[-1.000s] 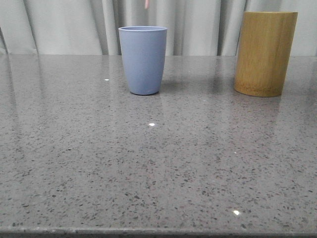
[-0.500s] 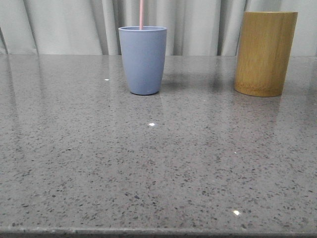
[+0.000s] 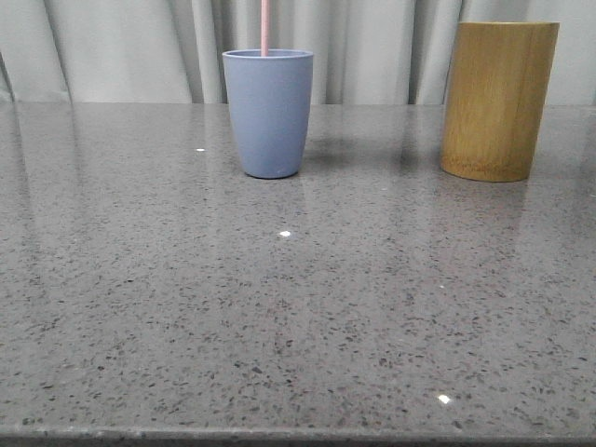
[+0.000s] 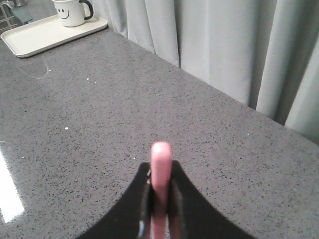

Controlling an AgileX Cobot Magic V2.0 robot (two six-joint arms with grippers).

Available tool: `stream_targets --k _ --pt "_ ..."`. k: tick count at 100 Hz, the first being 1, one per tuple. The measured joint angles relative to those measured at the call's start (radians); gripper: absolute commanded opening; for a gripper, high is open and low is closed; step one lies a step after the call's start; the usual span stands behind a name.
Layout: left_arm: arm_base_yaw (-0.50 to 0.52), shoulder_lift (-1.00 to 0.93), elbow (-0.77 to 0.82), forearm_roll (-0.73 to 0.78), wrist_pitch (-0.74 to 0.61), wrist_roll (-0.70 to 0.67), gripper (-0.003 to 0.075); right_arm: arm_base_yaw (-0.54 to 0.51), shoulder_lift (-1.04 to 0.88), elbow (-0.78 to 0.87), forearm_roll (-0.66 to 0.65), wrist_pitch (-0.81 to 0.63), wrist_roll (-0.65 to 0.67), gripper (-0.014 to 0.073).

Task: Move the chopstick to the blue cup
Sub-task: 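Move the chopstick over the blue cup and release it inside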

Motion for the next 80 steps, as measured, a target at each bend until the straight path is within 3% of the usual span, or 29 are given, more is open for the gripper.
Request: stream_targets --k 19,80 --pt "0.000 0.000 0.000 0.000 0.000 0.000 0.0442 0.000 0.000 0.000 0.000 0.006 0.000 0.0225" --pt "0.000 0.000 0.000 0.000 0.000 0.000 0.0441 0.000 -0.045 0.000 0.000 -0.011 0.000 0.0272"
